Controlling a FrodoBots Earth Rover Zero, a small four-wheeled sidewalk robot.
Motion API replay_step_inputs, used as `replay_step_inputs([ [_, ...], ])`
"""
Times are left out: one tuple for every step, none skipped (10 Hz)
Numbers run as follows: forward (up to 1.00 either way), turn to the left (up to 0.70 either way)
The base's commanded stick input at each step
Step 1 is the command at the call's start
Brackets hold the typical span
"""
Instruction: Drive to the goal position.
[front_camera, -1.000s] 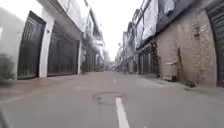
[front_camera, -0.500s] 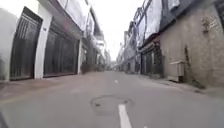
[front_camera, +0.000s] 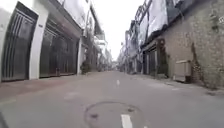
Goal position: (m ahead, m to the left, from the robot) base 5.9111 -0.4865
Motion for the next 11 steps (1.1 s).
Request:
replay_step_inputs([
  [0.85, 0.00],
  [0.85, 0.00],
  [0.85, 0.00],
  [0.85, 0.00],
  [0.85, 0.00],
  [0.85, 0.00],
  [0.85, 0.00],
  [0.85, 0.00],
  [0.85, 0.00],
  [0.85, 0.00],
  [0.85, 0.00],
])
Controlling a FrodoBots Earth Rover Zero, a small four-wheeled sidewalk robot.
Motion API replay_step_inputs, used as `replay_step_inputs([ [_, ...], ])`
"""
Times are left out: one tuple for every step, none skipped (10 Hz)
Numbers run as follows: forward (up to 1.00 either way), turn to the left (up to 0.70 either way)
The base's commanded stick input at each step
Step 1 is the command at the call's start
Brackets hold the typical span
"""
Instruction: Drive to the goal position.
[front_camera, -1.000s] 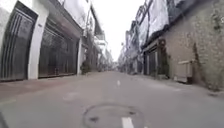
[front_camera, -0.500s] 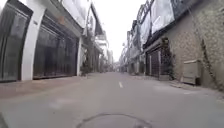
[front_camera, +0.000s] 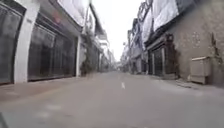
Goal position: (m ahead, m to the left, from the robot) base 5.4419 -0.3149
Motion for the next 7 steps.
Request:
replay_step_inputs([
  [0.85, 0.00],
  [0.85, 0.00],
  [0.85, 0.00],
  [0.85, 0.00],
  [0.85, 0.00],
  [0.85, 0.00],
  [0.85, 0.00],
])
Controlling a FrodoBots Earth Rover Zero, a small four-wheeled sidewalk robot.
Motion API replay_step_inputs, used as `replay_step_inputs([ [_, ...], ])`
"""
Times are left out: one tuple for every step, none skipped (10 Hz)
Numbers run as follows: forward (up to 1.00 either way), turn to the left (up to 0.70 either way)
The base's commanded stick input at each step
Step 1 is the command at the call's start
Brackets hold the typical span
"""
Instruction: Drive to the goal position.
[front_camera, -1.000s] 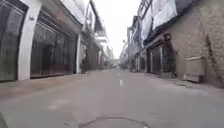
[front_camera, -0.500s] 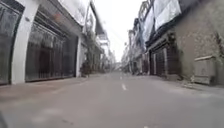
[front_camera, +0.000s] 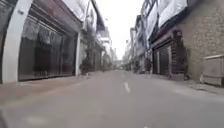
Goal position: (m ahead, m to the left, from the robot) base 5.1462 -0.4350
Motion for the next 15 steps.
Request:
replay_step_inputs([
  [0.85, 0.00],
  [0.85, 0.00],
  [0.85, 0.00],
  [0.85, 0.00],
  [0.85, 0.00],
  [0.85, -0.08],
  [0.85, -0.34],
  [0.85, -0.34],
  [0.85, -0.28],
  [0.85, -0.06],
  [0.85, -0.01],
  [0.85, 0.00],
  [0.85, 0.00],
  [0.85, 0.00],
  [0.85, 0.00],
])
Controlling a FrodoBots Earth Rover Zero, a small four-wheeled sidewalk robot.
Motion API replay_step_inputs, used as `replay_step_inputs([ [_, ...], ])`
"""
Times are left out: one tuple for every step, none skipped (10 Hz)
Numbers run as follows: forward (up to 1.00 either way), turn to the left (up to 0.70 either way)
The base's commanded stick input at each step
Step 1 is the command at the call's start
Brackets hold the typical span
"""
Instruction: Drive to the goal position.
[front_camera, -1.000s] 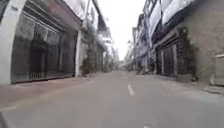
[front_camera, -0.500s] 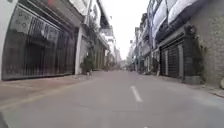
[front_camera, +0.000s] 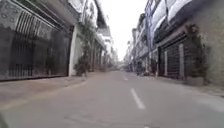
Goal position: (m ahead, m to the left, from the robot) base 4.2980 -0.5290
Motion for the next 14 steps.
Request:
replay_step_inputs([
  [0.85, 0.00],
  [0.85, 0.00],
  [0.85, 0.00],
  [0.85, 0.00],
  [0.85, 0.00],
  [0.85, 0.00],
  [0.85, 0.00],
  [0.85, 0.00],
  [0.85, 0.00],
  [0.85, -0.08],
  [0.85, -0.33],
  [0.85, -0.34],
  [0.85, -0.34],
  [0.85, -0.27],
])
